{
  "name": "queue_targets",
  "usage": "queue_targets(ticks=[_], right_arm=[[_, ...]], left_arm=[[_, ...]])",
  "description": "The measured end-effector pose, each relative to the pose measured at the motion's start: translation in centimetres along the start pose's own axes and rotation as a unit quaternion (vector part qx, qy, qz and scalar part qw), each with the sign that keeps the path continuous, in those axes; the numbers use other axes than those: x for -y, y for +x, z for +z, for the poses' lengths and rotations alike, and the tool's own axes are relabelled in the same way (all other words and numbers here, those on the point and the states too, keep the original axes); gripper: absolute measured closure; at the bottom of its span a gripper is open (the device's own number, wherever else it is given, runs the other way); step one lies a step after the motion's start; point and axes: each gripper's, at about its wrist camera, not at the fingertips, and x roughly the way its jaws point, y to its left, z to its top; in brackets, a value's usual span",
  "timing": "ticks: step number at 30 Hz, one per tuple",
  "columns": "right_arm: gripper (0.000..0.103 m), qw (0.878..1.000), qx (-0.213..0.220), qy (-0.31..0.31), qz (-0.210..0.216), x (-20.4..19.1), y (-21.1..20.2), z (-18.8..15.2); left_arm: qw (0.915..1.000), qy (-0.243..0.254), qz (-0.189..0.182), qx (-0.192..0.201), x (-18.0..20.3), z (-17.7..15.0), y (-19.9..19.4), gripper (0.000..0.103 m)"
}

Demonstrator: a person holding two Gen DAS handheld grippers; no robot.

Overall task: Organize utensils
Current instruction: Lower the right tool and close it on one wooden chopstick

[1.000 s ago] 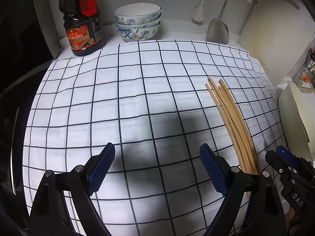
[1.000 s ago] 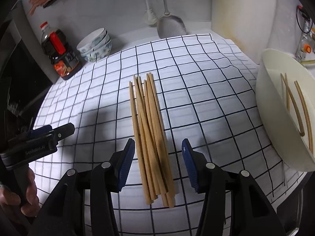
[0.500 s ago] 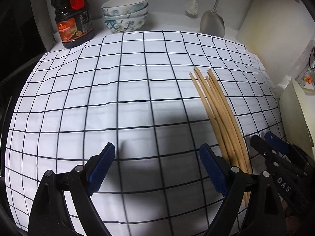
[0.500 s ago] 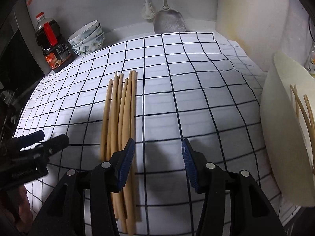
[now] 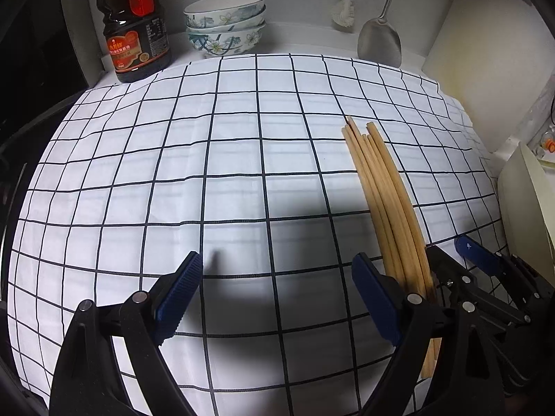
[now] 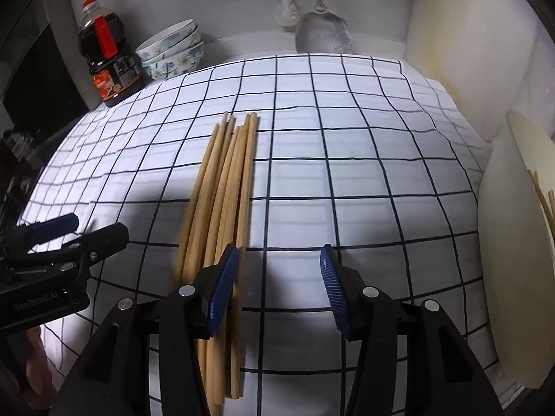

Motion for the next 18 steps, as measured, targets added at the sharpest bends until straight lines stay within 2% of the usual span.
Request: queue_targets(ticks=[6,13,18], right_arm=[[0.055,1.000,0.000,-0.015,-0.013,-0.3,0.4,0.0],[0.055,1.000,0.005,0.003,-0.027,1.0,0.2,-0.1],[0.055,0.999,0.005,0.016,-0.035,2.2,0.0,-0.5]], left_arm=[[1.0000,0.010,-0.002,0.002,0.6,0.1,0.1,0.017],[0.9998,0.018,-0.011,0.004,1.6,0.7,0.6,0.017],[0.9999,0.013,-0.004,-0.004,1.6,0.6,1.5,0.017]])
